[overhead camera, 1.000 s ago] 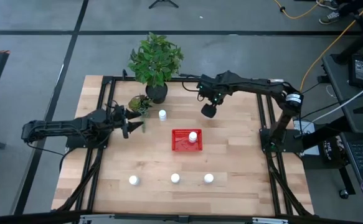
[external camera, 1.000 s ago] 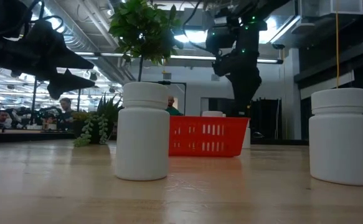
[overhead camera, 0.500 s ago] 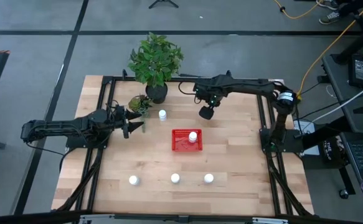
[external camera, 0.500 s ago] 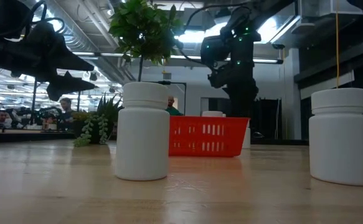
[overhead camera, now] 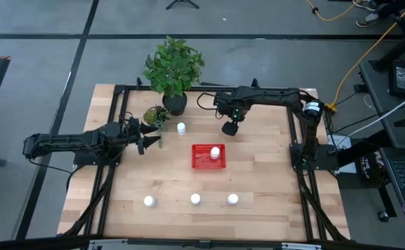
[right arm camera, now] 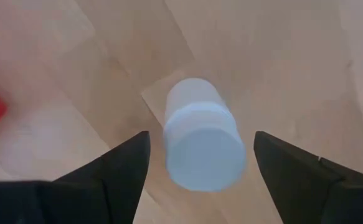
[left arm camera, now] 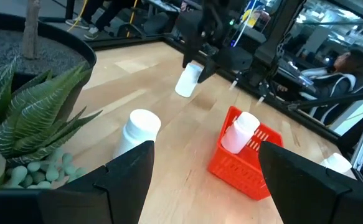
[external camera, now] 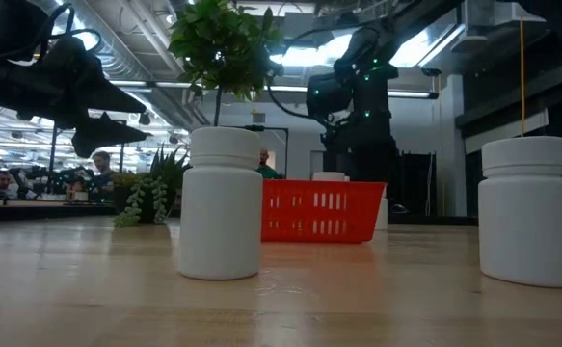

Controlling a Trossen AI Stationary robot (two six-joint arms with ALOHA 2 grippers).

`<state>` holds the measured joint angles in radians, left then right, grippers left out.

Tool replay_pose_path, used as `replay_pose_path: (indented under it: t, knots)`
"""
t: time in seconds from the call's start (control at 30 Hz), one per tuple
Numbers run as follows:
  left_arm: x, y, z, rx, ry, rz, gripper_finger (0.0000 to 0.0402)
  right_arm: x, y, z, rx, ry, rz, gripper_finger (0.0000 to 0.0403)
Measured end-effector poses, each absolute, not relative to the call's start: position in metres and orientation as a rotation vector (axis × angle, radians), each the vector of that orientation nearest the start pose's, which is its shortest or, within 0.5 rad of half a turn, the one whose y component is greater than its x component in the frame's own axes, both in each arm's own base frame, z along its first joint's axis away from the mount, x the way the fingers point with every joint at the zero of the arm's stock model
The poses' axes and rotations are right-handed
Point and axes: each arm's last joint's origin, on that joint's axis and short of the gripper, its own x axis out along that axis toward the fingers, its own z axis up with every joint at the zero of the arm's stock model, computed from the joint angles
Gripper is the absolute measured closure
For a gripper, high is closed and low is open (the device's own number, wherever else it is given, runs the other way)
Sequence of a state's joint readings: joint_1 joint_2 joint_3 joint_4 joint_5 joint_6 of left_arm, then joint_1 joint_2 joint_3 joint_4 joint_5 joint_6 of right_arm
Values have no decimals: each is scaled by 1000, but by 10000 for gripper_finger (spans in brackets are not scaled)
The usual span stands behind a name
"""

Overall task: Pick and place pill bottles into a basket
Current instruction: Put the white pill bottle into the red bin

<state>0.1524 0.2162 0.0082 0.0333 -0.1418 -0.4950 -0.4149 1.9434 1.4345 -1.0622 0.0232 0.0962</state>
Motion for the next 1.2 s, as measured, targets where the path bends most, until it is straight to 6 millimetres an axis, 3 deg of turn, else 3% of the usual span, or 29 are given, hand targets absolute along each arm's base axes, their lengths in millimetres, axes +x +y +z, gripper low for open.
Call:
replay_pose_path:
  t: [0.33,0.73,0.9,1.03,1.2]
  knots:
    - [107,21,151,-487,99,334,121,331,-147,181,379,1530,-416,121]
    - [107,21,151,-479,100,336,121,331,-146,182,382,1528,-417,239]
    - [107,21,151,-479,100,336,121,331,-146,183,378,1530,-405,244]
    - [107,21,151,-467,102,335,121,335,-141,189,376,1541,-370,244]
    - [107,21,151,-454,104,335,121,345,-130,216,336,1522,-336,244]
